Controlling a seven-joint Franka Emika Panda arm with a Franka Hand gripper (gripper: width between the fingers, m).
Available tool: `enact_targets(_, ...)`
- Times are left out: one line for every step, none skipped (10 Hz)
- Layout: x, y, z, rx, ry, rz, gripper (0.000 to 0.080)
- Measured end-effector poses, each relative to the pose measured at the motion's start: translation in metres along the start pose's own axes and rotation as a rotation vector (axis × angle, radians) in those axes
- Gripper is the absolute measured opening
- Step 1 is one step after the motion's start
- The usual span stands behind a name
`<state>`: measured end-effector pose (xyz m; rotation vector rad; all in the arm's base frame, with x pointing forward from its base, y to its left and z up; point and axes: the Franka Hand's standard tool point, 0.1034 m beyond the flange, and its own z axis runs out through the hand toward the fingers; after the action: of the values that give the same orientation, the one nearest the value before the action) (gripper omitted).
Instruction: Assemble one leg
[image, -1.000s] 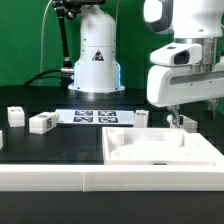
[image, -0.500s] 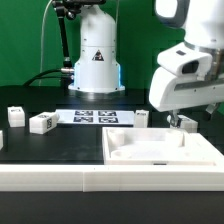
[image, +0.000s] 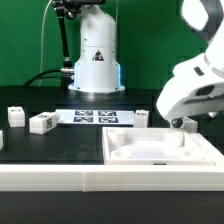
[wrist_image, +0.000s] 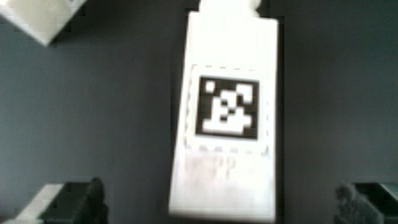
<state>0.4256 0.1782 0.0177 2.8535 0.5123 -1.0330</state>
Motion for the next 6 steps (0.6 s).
enact_targets(0.001,-0.002,0.005,-0.003,-0.057,0.009,0.0649)
enact_targets(-0.005,-0.004,0.013,-0.010,-0.158,0.005,0.0649)
enact_targets(-0.006,-0.003,0.019,-0.031,-0.247,-0.002,0.0649)
enact_targets(-0.005,-0.001,0.019,-0.054,-0.252,-0.004,0.0649)
enact_targets(-0.006,0.000,0.021,-0.063,-0.246,-0.007,0.0649)
enact_targets(-0.007,0.002,0.022,-0.072,-0.243,-0.010,0.0649)
